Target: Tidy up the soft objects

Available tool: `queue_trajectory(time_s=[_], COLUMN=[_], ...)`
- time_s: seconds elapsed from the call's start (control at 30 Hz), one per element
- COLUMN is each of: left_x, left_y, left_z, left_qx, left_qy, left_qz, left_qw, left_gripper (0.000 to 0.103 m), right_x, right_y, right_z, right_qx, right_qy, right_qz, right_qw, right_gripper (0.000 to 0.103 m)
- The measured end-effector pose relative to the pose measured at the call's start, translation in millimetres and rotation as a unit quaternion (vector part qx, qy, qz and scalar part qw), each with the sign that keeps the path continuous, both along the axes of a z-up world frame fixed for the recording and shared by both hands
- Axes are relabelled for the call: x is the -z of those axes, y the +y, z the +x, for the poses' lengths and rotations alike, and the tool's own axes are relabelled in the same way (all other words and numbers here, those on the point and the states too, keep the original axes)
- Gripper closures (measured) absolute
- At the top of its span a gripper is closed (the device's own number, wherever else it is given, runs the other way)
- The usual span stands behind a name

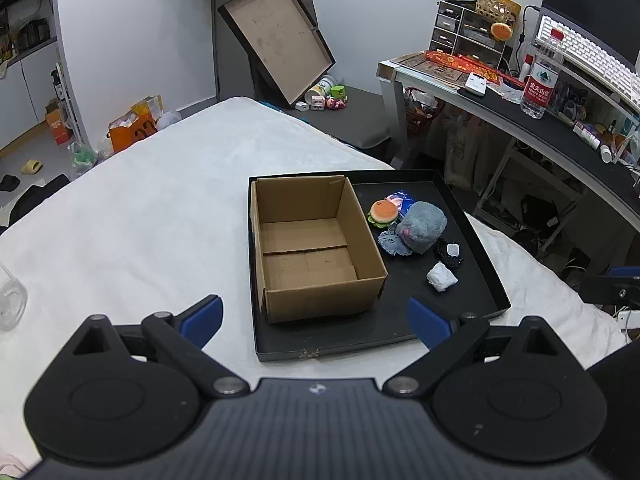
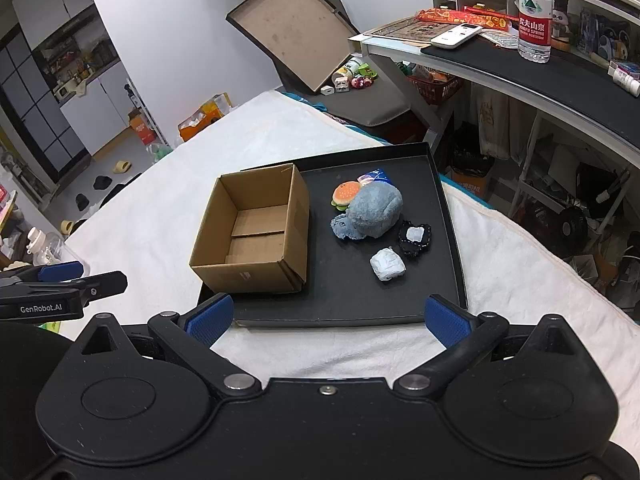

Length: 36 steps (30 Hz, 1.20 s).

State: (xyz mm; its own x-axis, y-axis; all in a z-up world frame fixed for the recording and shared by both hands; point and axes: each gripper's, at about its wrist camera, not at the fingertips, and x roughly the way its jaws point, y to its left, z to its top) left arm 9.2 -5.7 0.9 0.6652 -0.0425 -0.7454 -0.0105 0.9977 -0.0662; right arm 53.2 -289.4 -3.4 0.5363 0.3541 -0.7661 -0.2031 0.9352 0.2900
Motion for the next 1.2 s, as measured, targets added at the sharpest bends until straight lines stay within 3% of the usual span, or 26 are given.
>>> queue_trajectory(time_s=[1.2], left_x=[5.8], left_y=[0.4], left_z=[-3.5], left_qx=[-0.011], left_qy=[0.003], left_qz=[-0.011], left_qw=[0.9999], left_gripper=[0.005], right_x=[0.2], right_y=[2.9], right_z=[-2.8], right_qx=[0.002], right_qy=[-0.003], right_qz=[-0.007], right_qw=[1.000], right_gripper=[0.000])
